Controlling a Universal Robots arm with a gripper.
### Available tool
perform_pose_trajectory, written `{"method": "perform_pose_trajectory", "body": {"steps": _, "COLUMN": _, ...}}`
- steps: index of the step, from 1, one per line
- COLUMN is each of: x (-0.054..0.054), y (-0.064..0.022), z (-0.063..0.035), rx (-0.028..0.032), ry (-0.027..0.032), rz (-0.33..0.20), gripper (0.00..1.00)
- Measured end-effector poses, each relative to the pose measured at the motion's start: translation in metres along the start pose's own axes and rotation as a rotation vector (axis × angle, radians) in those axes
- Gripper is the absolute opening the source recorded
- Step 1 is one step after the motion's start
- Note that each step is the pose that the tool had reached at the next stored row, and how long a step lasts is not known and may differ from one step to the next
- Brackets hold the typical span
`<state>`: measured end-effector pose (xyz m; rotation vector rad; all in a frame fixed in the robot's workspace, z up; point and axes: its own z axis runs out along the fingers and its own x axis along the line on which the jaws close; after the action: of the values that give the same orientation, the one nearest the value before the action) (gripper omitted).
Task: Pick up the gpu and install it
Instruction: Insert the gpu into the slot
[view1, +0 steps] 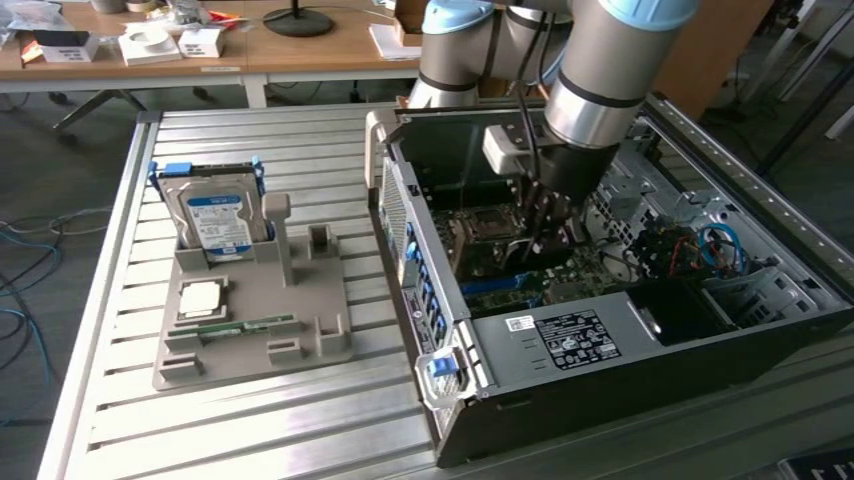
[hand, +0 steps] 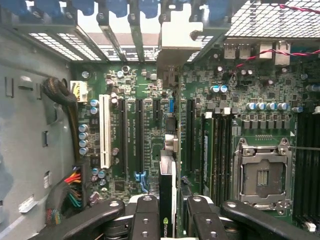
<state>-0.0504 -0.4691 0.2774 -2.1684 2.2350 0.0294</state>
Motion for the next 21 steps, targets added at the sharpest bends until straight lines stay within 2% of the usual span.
{"method": "perform_pose_trajectory", "body": {"steps": 5, "x": -0.0019, "y": 0.0, "z": 0.0006, "rx": 0.0, "ry": 0.0, "rz": 0.0, "gripper": 0.26}}
{"method": "perform_pose_trajectory", "body": {"steps": 8, "x": -0.0019, "y": 0.0001, "z": 0.0065, "rx": -0.0001, "ry": 0.0001, "rz": 0.0, "gripper": 0.26}}
{"method": "perform_pose_trajectory", "body": {"steps": 11, "x": -0.0074, "y": 0.0055, "z": 0.0077, "rx": 0.0, "ry": -0.0001, "rz": 0.0, "gripper": 0.26}}
{"method": "perform_pose_trajectory", "body": {"steps": 21, "x": -0.0048, "y": 0.0097, "z": 0.0077, "rx": 0.0004, "ry": -0.0001, "rz": 0.0, "gripper": 0.26}}
